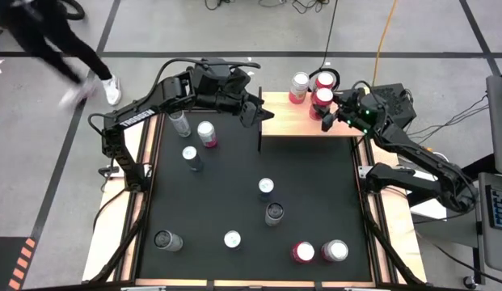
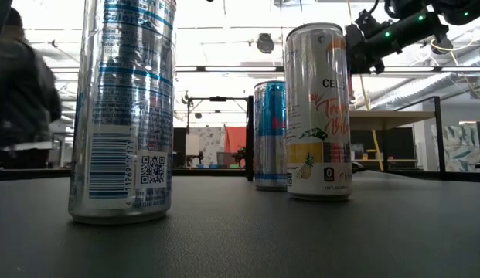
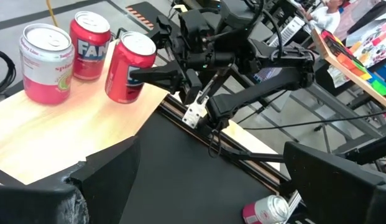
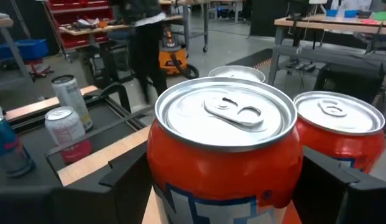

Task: Place canned beverage on shelf
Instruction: Put the top red soda can on the shelf aligned with the other red soda can

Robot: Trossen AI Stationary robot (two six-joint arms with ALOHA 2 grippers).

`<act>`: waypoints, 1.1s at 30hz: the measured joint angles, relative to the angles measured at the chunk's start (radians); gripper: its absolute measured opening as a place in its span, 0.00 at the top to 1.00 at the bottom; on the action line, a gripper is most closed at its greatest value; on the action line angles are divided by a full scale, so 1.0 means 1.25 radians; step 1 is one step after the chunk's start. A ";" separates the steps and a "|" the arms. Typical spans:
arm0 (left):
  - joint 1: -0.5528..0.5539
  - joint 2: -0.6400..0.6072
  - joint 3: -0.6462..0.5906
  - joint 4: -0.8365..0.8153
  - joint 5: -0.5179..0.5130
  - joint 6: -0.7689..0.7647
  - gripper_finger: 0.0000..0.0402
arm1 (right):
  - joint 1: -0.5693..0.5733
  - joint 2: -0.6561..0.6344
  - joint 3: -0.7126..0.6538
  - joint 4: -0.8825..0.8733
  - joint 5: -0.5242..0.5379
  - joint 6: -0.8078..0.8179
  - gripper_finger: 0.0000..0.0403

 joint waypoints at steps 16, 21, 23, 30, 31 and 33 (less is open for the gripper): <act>0.001 0.000 0.000 0.000 -0.007 0.001 0.00 | -0.049 0.044 -0.010 0.011 0.001 -0.003 0.29; 0.001 0.000 0.000 0.000 -0.007 0.002 0.00 | -0.049 0.053 -0.010 0.011 0.001 -0.003 0.29; 0.001 0.000 0.000 0.000 -0.007 0.002 0.00 | -0.049 0.054 -0.010 0.010 0.001 -0.011 0.29; 0.001 0.000 0.000 0.000 -0.007 0.007 0.00 | -0.049 0.054 -0.010 0.007 0.002 -0.021 0.29; 0.001 0.000 0.000 0.000 -0.007 0.008 0.00 | -0.049 0.054 -0.010 0.007 0.002 -0.021 0.29; 0.001 0.000 0.000 0.000 -0.007 0.008 0.00 | -0.049 0.054 -0.010 0.007 0.002 -0.022 0.29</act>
